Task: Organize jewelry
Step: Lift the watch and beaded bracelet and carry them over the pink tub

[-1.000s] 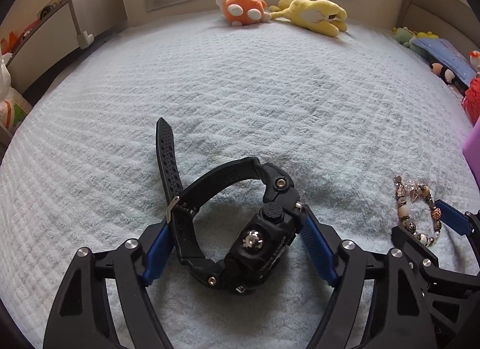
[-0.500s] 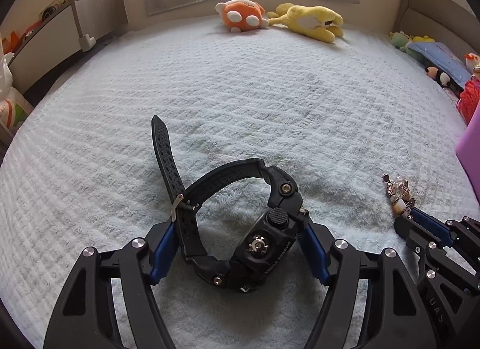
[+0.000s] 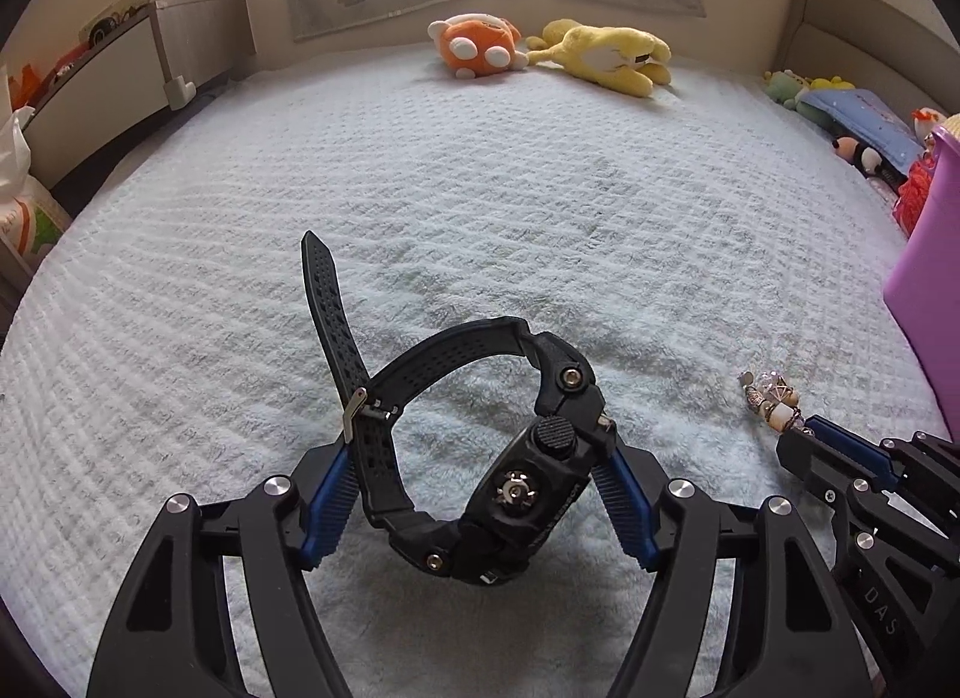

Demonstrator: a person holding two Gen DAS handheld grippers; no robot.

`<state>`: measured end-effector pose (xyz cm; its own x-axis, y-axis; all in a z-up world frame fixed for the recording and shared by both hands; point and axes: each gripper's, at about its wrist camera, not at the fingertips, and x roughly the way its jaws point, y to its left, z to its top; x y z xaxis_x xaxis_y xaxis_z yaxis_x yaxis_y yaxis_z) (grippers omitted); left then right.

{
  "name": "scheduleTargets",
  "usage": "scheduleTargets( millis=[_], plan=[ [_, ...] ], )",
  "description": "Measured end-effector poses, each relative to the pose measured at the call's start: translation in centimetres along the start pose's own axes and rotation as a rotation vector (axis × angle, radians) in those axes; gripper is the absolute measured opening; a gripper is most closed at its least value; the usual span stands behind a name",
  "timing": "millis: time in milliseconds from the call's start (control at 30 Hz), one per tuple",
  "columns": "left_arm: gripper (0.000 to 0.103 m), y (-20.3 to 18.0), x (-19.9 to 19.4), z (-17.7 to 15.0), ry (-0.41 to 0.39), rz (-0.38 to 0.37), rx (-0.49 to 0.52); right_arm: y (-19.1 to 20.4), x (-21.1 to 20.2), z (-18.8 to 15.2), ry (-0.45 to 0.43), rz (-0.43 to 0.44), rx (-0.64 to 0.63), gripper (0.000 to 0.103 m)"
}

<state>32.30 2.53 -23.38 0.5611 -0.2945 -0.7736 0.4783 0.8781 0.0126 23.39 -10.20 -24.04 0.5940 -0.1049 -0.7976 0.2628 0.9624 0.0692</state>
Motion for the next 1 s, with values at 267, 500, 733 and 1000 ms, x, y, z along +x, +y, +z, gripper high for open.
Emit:
scheduleTargets(
  millis=[267,500,733,1000],
  plan=[
    [0.069,0.8,-2.7,-0.6,0.025,0.002,-0.010,1.4,-2.6,-0.5,0.011,0.014,-0.002,0.016],
    [0.069,1.0,-5.5,-0.4,0.016,-0.002,-0.003,1.9,-5.4,0.3,-0.018,0.012,-0.001,0.016],
    [0.069,0.3,-9.1,0.6,-0.005,-0.015,0.024,1.9,-9.3,1.5,-0.050,-0.001,0.012,0.016],
    [0.069,-1.8,-14.7,2.9,-0.034,-0.035,0.053,1.3,-16.0,2.6,-0.084,-0.037,0.041,0.016]
  ],
)
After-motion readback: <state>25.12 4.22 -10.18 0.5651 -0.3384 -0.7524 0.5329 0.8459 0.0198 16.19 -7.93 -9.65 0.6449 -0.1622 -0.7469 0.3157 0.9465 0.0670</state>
